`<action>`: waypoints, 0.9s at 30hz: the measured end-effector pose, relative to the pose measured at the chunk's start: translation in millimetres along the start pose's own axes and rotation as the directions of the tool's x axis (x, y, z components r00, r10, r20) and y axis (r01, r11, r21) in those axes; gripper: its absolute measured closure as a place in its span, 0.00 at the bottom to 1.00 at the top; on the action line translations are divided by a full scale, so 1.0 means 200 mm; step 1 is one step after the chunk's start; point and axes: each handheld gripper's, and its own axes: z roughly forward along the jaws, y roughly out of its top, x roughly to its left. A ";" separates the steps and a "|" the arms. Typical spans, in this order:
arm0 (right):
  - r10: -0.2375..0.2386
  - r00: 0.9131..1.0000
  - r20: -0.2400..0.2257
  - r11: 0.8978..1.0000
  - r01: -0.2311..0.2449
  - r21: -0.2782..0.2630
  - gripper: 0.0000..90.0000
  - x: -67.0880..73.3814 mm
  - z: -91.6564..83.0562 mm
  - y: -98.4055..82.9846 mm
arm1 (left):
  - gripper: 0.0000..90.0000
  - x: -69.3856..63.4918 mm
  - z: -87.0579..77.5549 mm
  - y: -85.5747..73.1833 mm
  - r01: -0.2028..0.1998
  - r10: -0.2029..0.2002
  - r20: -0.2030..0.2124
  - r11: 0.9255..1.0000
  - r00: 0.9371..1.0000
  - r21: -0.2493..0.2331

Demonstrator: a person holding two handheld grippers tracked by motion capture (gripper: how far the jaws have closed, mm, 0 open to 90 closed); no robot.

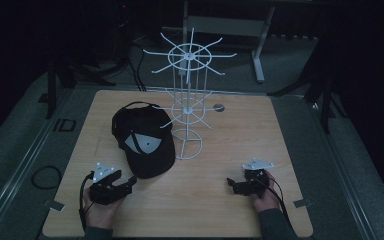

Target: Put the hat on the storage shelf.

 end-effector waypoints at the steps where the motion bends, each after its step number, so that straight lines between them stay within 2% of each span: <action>1: 0.000 1.000 0.000 1.000 0.000 0.000 0.13 0.00 0.00 0.00 | 0.39 0.00 0.00 0.00 0.001 -0.001 0.001 1.000 1.000 -0.001; 9: 0.000 1.000 0.000 1.000 0.000 0.000 0.13 0.00 0.00 0.00 | 0.34 0.00 0.00 0.00 -0.008 0.008 0.002 1.000 1.000 0.005; 11: 0.000 1.000 0.000 1.000 0.000 0.000 0.13 0.00 0.00 0.00 | 0.35 -0.01 0.00 0.00 -0.018 0.018 -0.013 1.000 1.000 0.008; 15: 0.000 1.000 0.000 1.000 0.000 0.000 0.13 0.00 0.00 0.00 | 0.33 -0.01 0.00 0.00 -0.020 0.020 -0.019 1.000 1.000 0.011; 19: 0.000 1.000 0.000 1.000 0.000 0.000 0.13 0.00 0.00 0.00 | 0.32 0.00 0.00 0.01 -0.016 0.016 -0.006 1.000 1.000 0.009; 26: 0.000 1.000 0.000 1.000 0.000 0.000 0.13 0.00 0.00 0.00 | 0.31 -0.01 0.00 0.04 -0.035 0.035 0.003 0.999 0.999 0.005; 27: 0.000 1.000 0.000 1.000 0.000 0.000 0.13 0.00 0.00 0.00 | 0.32 -0.01 0.00 0.05 -0.029 0.029 0.018 0.999 0.999 0.012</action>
